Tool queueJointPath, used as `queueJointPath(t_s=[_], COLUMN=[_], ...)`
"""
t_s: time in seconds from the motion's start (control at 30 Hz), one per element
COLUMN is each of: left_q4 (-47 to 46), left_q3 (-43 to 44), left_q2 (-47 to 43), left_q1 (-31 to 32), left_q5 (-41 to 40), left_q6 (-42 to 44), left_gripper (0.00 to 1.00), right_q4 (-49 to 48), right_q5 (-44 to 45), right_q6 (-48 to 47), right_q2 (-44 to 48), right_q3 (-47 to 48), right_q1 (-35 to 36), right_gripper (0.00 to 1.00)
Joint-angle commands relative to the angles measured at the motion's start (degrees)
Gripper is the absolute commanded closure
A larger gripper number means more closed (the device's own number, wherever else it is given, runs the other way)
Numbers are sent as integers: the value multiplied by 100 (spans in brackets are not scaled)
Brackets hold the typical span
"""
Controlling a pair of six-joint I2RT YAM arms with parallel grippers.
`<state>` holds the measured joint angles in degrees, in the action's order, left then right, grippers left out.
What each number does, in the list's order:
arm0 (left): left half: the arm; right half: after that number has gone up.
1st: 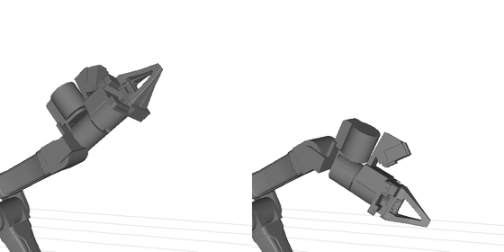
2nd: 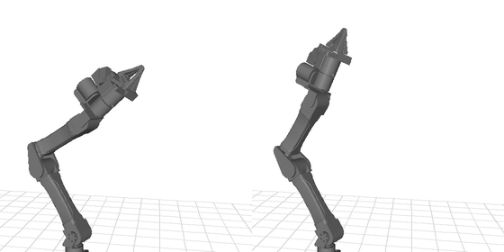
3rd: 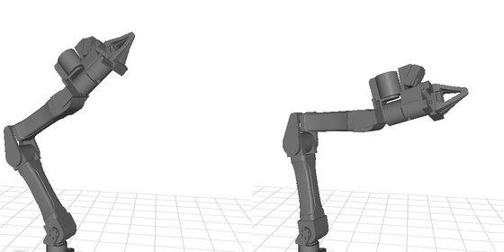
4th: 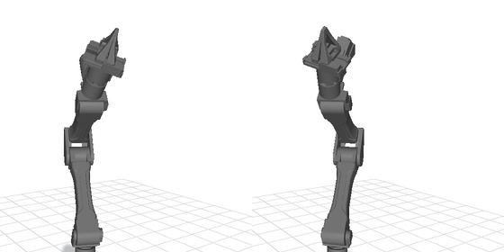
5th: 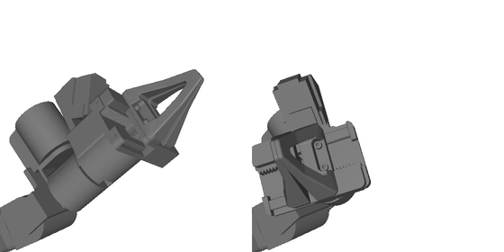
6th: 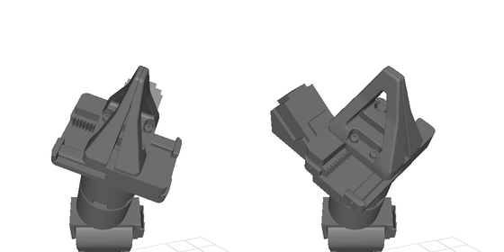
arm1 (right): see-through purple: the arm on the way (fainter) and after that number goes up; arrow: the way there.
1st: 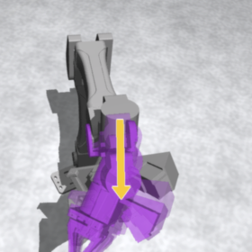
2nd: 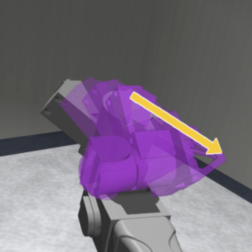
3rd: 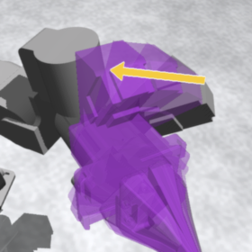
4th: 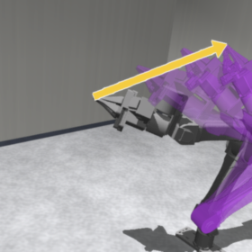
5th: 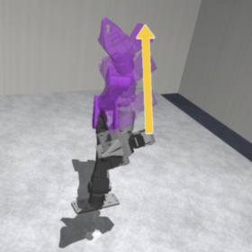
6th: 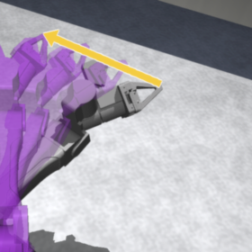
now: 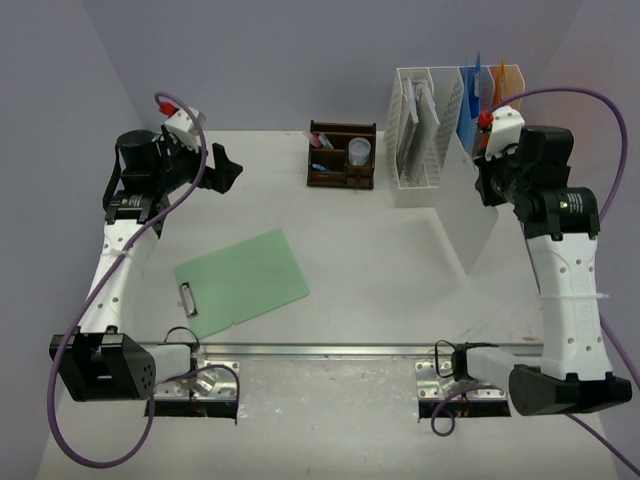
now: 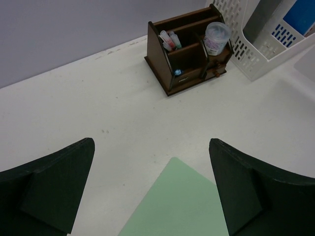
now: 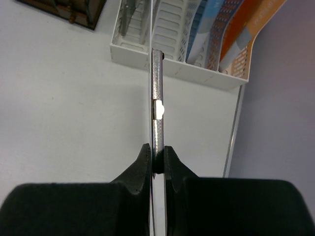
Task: Organize the desk
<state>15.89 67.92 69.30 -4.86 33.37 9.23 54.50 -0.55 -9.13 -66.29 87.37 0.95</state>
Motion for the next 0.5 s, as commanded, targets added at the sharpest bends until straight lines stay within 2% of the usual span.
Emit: queueJointPath(t_s=[0.0,0.13,0.47], left_q4=[-332,-341,-368], left_q3=[-51,-176,-270], left_q2=[-110,-189,-155], left_q1=[-32,-32,-32], left_q5=[-116,-166,-242], left_q6=[-167,-86,33], left_gripper=[0,0,0], right_q4=[-937,-1104,-698], right_q5=[389,134,-355], right_q6=[602,1078,1575], right_q2=[-381,-823,-2040], right_q3=[395,833,2922], right_q1=[-332,-686,-886], right_gripper=[100,100,100])
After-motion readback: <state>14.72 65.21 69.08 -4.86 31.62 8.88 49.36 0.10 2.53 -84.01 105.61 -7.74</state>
